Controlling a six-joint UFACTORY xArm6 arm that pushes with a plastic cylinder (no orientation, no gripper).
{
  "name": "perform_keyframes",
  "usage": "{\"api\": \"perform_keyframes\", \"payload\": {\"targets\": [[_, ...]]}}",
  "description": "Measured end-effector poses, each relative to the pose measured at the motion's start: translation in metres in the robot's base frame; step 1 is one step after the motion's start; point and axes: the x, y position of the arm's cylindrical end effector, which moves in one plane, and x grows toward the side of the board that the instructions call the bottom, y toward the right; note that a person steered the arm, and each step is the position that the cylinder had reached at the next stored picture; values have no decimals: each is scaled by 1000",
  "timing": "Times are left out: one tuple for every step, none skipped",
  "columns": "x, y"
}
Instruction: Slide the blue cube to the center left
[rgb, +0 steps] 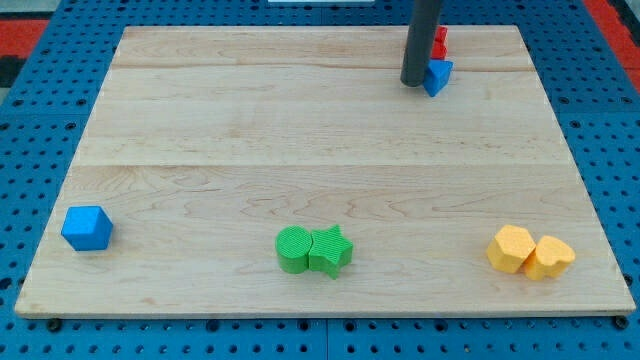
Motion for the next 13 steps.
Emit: {"api": "perform_keyframes", "payload": {"targets": [[27,-47],[70,-88],[120,-140],[164,-192],[217,-234],[271,-273],[310,-325],[307,-375],[279,-387],[258,-371],[235,-329],[215,-321],[195,-330]]}}
